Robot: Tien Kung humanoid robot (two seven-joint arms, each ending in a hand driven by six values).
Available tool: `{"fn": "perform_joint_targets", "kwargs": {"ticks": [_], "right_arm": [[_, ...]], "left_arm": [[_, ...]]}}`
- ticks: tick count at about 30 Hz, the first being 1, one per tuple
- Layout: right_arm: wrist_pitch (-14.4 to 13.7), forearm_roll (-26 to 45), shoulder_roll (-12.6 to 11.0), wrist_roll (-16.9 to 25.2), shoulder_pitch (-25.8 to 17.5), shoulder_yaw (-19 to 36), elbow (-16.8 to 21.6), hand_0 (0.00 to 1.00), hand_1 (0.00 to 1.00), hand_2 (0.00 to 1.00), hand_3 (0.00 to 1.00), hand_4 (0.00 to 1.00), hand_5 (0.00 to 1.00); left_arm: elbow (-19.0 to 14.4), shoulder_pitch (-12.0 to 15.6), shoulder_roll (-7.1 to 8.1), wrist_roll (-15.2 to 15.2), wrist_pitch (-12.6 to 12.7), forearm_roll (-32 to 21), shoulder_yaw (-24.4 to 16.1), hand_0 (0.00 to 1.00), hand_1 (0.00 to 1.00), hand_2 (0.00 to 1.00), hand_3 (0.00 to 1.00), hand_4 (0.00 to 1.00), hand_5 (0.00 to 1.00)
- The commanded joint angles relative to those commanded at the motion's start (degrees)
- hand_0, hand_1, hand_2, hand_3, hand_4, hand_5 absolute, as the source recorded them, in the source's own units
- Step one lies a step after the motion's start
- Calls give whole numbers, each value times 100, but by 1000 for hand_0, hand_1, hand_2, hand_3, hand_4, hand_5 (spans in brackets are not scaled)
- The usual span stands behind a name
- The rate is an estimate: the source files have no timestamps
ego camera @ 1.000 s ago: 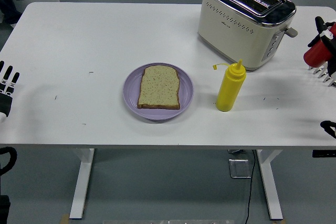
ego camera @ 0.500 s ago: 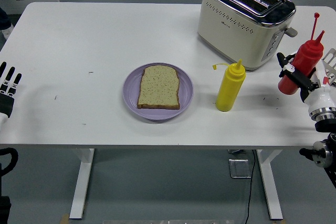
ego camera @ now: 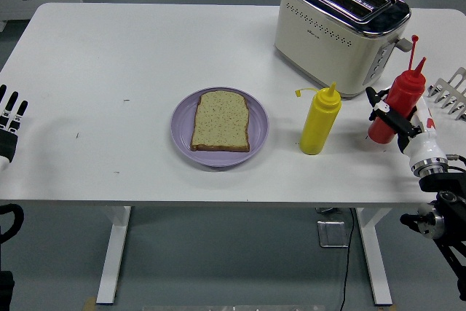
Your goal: Pick up the cup,pour liquid into bread,place the cup on the desk
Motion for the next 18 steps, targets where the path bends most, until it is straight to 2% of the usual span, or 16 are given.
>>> {"fn": "perform_joint_targets", "kwargs": {"ticks": [8,9,14,15,18], "right_arm": [[48,45,70,25,52,-120,-222,199,162,260,332,748,309],[47,48,77,31,57,-124,-245,246,205,313,372,748,309],[36,60,97,65,83,-122,-337,246,205,313,372,748,309],[32,71,102,92,91,-119,-361,278,245,345,385,749,310],[22,69,110,130,103,-114,-398,278,245,345,385,749,310]], "left_arm": [[2,-8,0,2,0,-1,1,777,727,725,659,522,931],[1,-9,0,2,-1,-1,1,777,727,724,660,522,930],[3,-7,0,3,2,-3,-3,777,727,724,660,522,930],[2,-8,0,3,3,-2,-5,777,728,725,660,522,930],[1,-7,0,3,3,-3,-6,777,728,725,660,522,930]]}}
